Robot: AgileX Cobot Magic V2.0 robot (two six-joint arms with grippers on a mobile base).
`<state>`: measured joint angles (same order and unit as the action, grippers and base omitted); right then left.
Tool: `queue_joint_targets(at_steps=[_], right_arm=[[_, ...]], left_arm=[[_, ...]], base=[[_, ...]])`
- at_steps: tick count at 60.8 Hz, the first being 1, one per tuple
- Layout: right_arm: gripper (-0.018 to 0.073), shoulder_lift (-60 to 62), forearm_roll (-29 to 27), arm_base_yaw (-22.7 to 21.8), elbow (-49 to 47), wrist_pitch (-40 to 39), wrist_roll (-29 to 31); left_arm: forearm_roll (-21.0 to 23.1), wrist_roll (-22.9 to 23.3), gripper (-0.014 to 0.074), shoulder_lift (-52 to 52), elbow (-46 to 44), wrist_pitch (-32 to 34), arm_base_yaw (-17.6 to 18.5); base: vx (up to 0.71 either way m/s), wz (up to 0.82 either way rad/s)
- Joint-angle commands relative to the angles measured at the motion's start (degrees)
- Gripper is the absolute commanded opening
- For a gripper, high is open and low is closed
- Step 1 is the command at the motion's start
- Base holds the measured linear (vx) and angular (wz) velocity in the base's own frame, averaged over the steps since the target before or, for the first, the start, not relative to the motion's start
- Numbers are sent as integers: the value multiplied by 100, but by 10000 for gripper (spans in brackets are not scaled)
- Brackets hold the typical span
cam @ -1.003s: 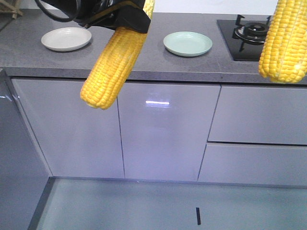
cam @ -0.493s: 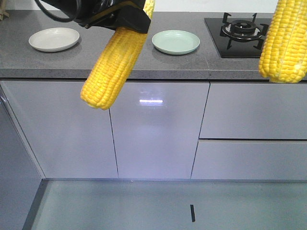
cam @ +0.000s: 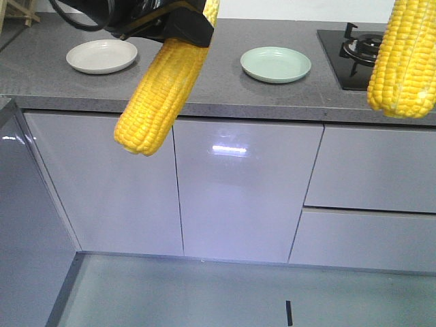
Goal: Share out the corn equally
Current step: 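Carry both held corn ears toward the second white and green plates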
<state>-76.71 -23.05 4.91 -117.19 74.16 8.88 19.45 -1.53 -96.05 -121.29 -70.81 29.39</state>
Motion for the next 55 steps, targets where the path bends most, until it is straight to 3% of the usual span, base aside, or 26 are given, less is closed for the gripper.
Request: queue_joint_targets(at_steps=[1, 55], right_arm=[[-4, 124, -81, -36, -109, -27, 45], [-4, 124, -81, -36, -109, -27, 45]], left_arm=[[144, -2, -7, 228, -150, 324, -5], [144, -2, -7, 228, -150, 324, -5]], base=[[6, 14], [4, 2]])
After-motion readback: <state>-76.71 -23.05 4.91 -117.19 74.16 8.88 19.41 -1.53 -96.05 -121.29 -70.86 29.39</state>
